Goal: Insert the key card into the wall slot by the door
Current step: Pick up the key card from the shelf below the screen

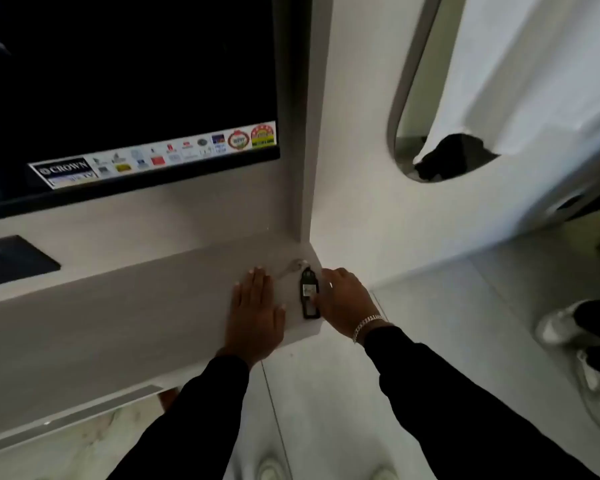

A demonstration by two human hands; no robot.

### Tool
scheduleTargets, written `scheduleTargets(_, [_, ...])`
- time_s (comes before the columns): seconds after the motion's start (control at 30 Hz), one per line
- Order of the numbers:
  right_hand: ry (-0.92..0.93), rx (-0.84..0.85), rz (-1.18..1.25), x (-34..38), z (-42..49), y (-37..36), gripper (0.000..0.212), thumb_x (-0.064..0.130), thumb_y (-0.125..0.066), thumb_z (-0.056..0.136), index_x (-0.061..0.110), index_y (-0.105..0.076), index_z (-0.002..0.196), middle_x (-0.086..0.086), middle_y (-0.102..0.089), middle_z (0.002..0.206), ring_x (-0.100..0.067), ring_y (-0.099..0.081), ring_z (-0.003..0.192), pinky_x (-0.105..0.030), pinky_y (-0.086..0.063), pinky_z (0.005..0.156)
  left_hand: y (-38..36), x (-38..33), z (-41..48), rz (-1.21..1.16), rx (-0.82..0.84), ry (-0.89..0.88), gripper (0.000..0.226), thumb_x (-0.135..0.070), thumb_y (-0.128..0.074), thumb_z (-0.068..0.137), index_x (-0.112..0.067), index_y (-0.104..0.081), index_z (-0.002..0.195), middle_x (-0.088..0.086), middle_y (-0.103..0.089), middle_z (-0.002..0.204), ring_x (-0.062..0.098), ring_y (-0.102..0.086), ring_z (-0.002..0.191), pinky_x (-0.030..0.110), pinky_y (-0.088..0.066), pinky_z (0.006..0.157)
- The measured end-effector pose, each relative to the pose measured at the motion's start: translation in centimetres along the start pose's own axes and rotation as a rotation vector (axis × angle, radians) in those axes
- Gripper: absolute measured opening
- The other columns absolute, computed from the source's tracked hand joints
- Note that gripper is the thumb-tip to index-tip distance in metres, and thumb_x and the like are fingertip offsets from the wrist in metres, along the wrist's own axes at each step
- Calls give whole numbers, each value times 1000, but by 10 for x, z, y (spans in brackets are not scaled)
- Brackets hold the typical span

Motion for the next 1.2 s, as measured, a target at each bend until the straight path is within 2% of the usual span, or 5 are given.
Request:
scheduleTargets(0.37, [-235, 3, 149, 12, 37, -12, 21, 29, -68, 72, 9, -64, 76, -14, -64, 85, -33, -61, 84, -25, -33, 64, -9, 3, 8, 95, 37, 40, 72, -44, -29, 95, 5, -33, 148, 26, -30, 160, 40, -29, 149, 62, -28, 119])
scheduleTargets(0.5, [-304, 38, 178, 14, 43, -2, 42, 23, -68, 70, 12, -39, 44, -8, -51, 59, -29, -53, 67, -25, -28, 58, -9, 5, 9, 77, 57, 35, 73, -46, -30, 95, 4, -32, 149, 26, -29, 160, 41, -28, 149, 62, -26, 120])
scheduleTargets(0.67, [-474, 91, 511, 6, 29, 22, 16, 19, -72, 73, 3, -74, 73, -10, -64, 59, -22, -58, 56, -27, -48, 64, -1, 7, 6, 91, 132, -50, 75, -47, -30, 93, 3, -34, 148, 26, -30, 160, 42, -28, 149, 64, -28, 118])
scheduleTargets(0.93, [-515, 54, 901, -21, -9, 69, 10, 5, -69, 73, 5, -72, 64, -9, -58, 47, -19, -48, 43, -22, -39, 40, 21, -31, 13, -63, 88, -157, 59, -31, -63, 83, 10, -60, 126, 29, -59, 137, 48, -55, 128, 71, -45, 99])
scheduleTargets(1.2, [-448, -124, 1089, -107, -40, 138, 19, -8, -63, 80, 7, -74, 82, -4, -66, 51, -11, -51, 39, -21, -44, 39, 19, -138, 68, -216, -27, -393, 64, -36, -42, 101, -2, -27, 152, 17, -18, 164, 34, -9, 154, 52, -11, 126])
Point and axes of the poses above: each hand's wrist, its own z-axis towards the middle knuckle, its own y-axis out of the back of the hand, x = y × z, the point moved 1 cm from there along z, towards the middle knuckle
